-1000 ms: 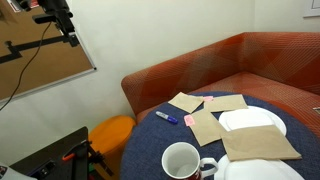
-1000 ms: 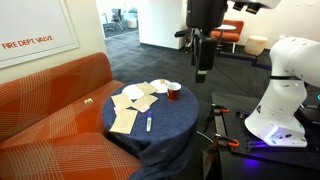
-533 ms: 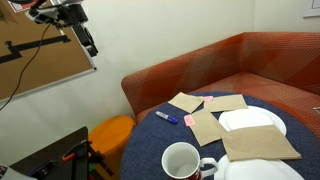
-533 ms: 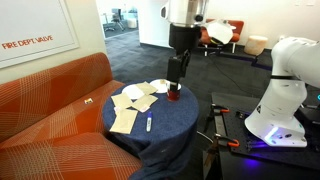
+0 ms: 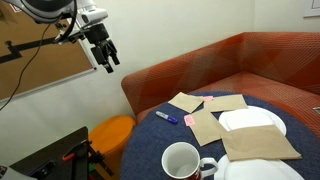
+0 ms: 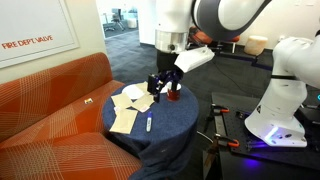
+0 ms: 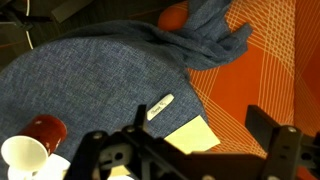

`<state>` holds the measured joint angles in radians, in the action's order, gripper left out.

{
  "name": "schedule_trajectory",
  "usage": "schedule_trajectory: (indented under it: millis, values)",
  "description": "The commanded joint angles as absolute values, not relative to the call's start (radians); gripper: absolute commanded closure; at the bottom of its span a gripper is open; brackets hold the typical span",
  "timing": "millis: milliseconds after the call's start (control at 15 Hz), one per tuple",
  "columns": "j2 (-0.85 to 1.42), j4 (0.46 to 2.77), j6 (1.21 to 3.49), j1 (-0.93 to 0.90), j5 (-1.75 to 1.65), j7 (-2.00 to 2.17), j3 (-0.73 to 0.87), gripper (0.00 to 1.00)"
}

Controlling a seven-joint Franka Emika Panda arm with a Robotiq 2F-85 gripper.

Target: Put the marker in the mug

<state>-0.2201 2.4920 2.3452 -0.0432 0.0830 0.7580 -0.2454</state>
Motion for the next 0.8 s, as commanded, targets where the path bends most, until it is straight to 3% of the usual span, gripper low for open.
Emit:
schedule_trajectory:
  millis: [0, 733]
  values:
    - [-0.122, 2.475, 2.431, -0.031, 0.027, 0.938, -0.239, 0.0]
    - [0.061, 2.42, 2.487, -0.06, -0.283, 1.459, -0.131, 0.0]
